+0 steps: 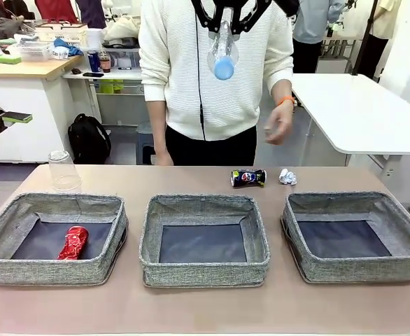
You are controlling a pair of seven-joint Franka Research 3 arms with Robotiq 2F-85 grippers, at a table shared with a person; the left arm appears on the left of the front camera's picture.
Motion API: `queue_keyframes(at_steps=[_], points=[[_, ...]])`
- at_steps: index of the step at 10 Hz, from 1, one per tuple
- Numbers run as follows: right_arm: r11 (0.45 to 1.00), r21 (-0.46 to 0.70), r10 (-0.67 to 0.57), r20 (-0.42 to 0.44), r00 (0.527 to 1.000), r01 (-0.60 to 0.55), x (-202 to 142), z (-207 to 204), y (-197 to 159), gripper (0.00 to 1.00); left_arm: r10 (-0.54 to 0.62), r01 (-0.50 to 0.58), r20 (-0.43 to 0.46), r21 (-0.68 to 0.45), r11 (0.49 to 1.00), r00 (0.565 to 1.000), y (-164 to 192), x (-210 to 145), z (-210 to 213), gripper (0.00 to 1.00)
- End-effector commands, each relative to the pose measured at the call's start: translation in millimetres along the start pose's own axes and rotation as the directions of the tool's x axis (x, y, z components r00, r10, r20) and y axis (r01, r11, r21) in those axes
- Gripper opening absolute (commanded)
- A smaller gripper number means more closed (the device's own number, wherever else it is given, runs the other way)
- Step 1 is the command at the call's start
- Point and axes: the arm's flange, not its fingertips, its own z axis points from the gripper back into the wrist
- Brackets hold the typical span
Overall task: Sort the waste into the appropriate baskets.
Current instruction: Place the picked waste into the Fabric basket indicated by the person.
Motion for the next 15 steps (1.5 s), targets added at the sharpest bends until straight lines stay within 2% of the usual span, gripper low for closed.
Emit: queue_keyframes(at_steps=[1, 12, 13, 14, 15], points=[[1.000, 0.005, 0.001, -0.005, 1.000, -0.001, -2.3, 1.0, 0.0, 0.19, -0.021, 0.021, -0.012, 0.002, 1.000, 1.000, 1.3, -2.0, 2.3, 1.00], [1.000, 0.000, 0.000, 0.000, 1.000, 0.000, 0.0, 0.0, 0.0, 0.19, -0.021, 0.021, -0.012, 0.002, 1.000, 1.000, 1.3, -2.0, 2.3, 1.00], [0.998, -0.042, 0.033, -0.065, 0.997, -0.036, 2.1, -15.1, -31.9, 0.19, -0.021, 0.021, -0.012, 0.002, 1.000, 1.000, 1.3, -2.0, 2.3, 1.00], [0.993, -0.010, 0.115, -0.162, 0.980, -0.119, 1.3, -35.6, -78.8, 0.19, -0.021, 0.021, -0.012, 0.002, 1.000, 1.000, 1.3, -2.0, 2.3, 1.00], [0.988, 0.014, 0.151, -0.221, 0.964, -0.152, -6.9, -53.2, -128.3, 0.19, -0.021, 0.021, -0.012, 0.002, 1.000, 1.000, 1.3, -2.0, 2.3, 1.00]])
